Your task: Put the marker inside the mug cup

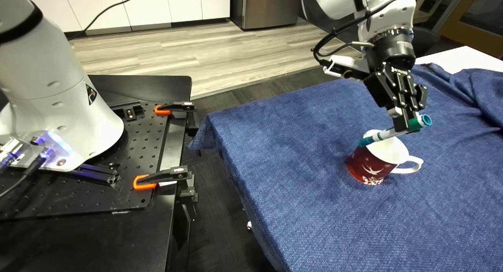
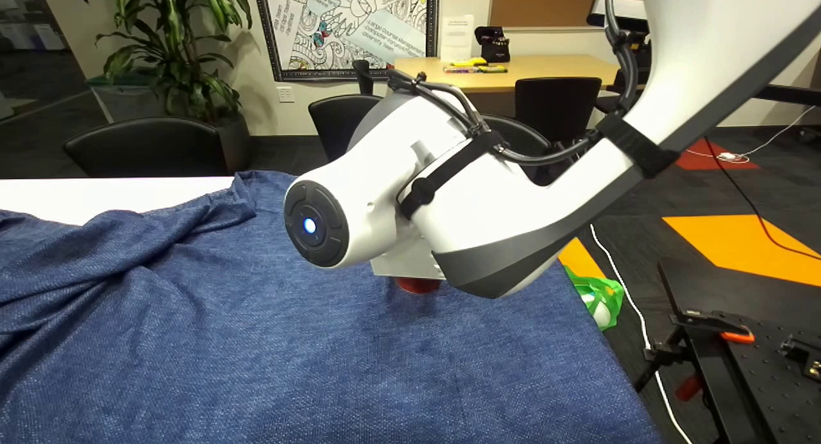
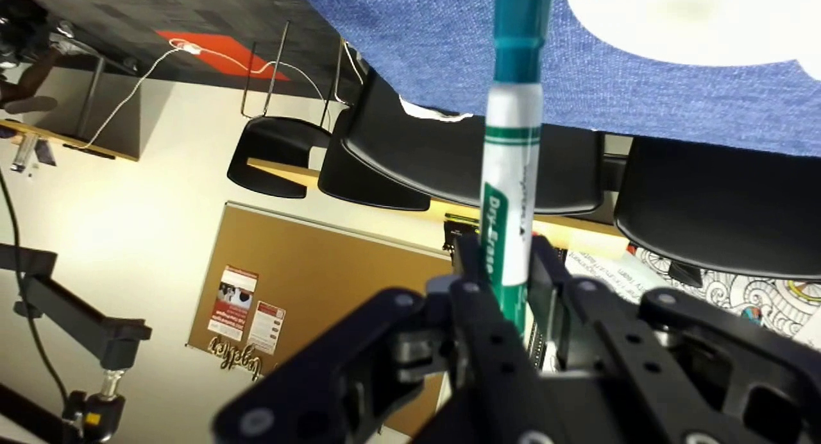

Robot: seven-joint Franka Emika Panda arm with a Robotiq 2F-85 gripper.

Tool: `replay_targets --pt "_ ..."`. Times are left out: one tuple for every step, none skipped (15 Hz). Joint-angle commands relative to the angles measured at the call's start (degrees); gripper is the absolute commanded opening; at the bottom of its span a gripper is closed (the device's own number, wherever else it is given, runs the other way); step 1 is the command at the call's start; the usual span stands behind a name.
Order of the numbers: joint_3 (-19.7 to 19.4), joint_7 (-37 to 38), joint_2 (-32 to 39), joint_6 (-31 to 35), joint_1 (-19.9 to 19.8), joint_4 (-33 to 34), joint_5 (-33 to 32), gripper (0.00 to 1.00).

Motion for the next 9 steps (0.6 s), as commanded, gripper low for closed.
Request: replay_targets --pt "1.01 2.61 0.36 -3.56 0.26 1.81 -2.16 0.05" --pt "1.15 2.83 0.16 -4.04 0.31 1.84 -2.73 0.05" --pt "1.3 2.92 0.14 -4.32 0.21 2.14 -3.23 0.05" --pt "1.46 2.86 0.34 -4.58 0.07 2.65 -3.57 0.05" --pt "1.61 2.62 0.72 -4.35 -0.21 3.17 -3.94 0.05" --pt "1.62 2.58 0.98 -4.03 -0.3 3.5 -4.59 0.05" --pt "1.53 2.77 1.36 -3.66 -0.38 3.79 -5.52 0.05" --pt "1.53 2.9 1.6 -3.31 -0.47 3.93 -6.36 0.05" --pt "1.55 3.09 1.83 -2.8 -0.58 3.99 -7.41 0.05"
